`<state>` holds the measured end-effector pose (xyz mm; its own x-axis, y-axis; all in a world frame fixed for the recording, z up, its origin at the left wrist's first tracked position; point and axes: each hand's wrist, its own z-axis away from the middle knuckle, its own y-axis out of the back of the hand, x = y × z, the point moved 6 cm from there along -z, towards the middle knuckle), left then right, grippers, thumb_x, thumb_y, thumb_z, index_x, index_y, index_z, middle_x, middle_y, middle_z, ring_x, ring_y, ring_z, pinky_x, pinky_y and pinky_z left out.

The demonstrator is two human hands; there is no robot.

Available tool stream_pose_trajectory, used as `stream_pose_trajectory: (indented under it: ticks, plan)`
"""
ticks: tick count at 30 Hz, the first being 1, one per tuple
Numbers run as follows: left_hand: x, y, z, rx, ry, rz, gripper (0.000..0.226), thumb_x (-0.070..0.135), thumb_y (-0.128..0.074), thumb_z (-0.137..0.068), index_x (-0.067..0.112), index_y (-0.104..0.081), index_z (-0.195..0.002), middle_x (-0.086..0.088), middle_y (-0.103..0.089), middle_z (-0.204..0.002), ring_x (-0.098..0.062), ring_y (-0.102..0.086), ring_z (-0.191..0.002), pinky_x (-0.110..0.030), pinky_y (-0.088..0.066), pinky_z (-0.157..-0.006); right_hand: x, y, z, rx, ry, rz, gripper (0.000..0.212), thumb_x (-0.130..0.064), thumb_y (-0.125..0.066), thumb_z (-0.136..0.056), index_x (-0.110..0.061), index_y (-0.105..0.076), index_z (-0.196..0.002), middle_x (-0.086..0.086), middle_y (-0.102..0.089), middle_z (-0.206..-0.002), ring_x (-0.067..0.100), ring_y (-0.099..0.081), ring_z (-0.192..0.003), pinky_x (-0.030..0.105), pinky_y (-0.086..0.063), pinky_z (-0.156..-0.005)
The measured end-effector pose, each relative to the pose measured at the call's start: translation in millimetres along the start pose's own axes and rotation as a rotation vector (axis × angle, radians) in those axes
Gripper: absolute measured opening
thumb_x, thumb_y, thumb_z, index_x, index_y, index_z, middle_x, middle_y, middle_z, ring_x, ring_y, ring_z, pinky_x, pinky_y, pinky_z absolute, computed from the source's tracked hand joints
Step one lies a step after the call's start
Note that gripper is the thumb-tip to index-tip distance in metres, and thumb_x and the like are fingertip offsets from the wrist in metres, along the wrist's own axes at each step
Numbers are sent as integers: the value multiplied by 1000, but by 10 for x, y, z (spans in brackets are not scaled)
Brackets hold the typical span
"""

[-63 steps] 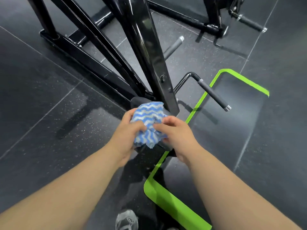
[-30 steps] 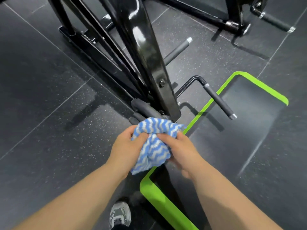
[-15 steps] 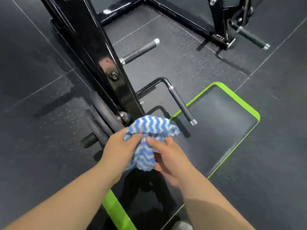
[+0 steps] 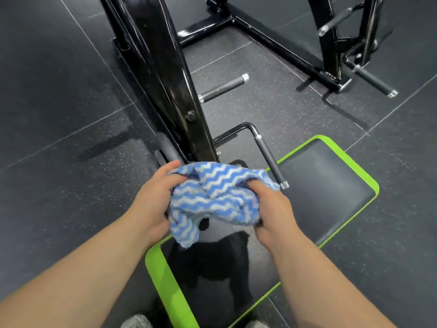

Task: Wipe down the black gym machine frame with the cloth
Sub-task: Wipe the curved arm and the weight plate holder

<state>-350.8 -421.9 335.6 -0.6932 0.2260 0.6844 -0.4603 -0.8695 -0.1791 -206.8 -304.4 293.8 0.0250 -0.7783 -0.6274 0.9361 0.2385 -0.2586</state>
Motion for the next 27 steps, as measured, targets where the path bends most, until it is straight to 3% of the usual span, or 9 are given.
stream_pose_trajectory:
  ticks: [4, 7, 10, 12, 17, 20, 22, 23, 27]
  plan:
    - [152, 179, -23, -146, 89, 146, 31, 25, -46, -99, 17, -60, -126, -12, -69, -114, -24, -70, -88, -35, -59, -62, 51, -241, 88, -58, -126, 98, 27, -13, -69, -85, -3, -65, -110, 16, -73, -94, 31, -70, -78, 44, -55, -70]
    - [234, 374, -72, 56, -42, -127, 46, 15, -46, -99, 36, -42, -140, -7, -66, -113, -21, -65, -74, -31, -52, -60, 47, -333, 142, -110, -68, 106, 21, -12, -54, -96, -17, -66, -111, 5, -75, -95, 23, -72, -81, 41, -55, -75]
    - [309, 516, -69, 255, -204, -486, 44, 22, -61, -87, 38, -47, -126, -9, -61, -108, -26, -60, -78, -34, -48, -63, -71, -367, 212, -132, 63, 26, 42, -5, -48, -97, -37, -55, -124, -5, -71, -105, 18, -72, -85, 35, -57, -68]
    - [368, 588, -85, 291, -253, -388, 34, 33, -68, -81, 39, -52, -111, -11, -62, -118, -32, -63, -99, -41, -51, -76, -98, -291, 181, -29, 116, 43, 50, -5, -53, -95, -40, -48, -130, -3, -68, -108, 19, -72, -79, 36, -57, -63]
    - [387, 391, -26, -115, -179, -231, 36, 14, -74, -80, 26, -65, -113, -4, -71, -108, -17, -69, -86, -27, -54, -72, -235, -193, 193, -48, 94, 173, 81, -11, -72, -83, -53, -29, -139, 13, -59, -122, 28, -72, -79, 44, -59, -65]
    - [406, 365, 1, -70, -317, -886, 58, 15, -81, -70, 32, -61, -122, 4, -67, -108, -17, -63, -90, -24, -44, -79, -179, -266, 234, -294, -3, 557, 85, 4, -74, -74, -39, -41, -140, 9, -65, -114, 21, -70, -80, 39, -58, -71]
    - [468, 334, 21, 47, -492, -1348, 50, 16, -71, -80, 31, -59, -127, 2, -59, -108, -17, -53, -83, -24, -36, -71, -138, -296, 244, -312, 95, 1133, 28, -2, -68, -77, -21, -69, -97, 0, -62, -77, 11, -54, -60, 30, -49, -62]
    - [506, 328, 38, 87, -546, -1416, 41, 17, -68, -84, 28, -62, -123, 0, -58, -108, -20, -52, -86, -26, -35, -72, -134, -336, 255, -288, 137, 1306, 14, -10, -67, -78, -18, -61, -70, 0, -48, -60, 12, -39, -52, 28, -38, -54]
    - [723, 600, 18, 352, -691, -1366, 13, 31, -72, -80, 19, -72, -84, -3, -53, -113, -30, -44, -111, -38, -37, -89, -212, -699, 276, -117, 448, 1313, 43, -26, -63, -81, -14, -34, -51, -1, -35, -64, 19, -39, -70, 27, -26, -56]
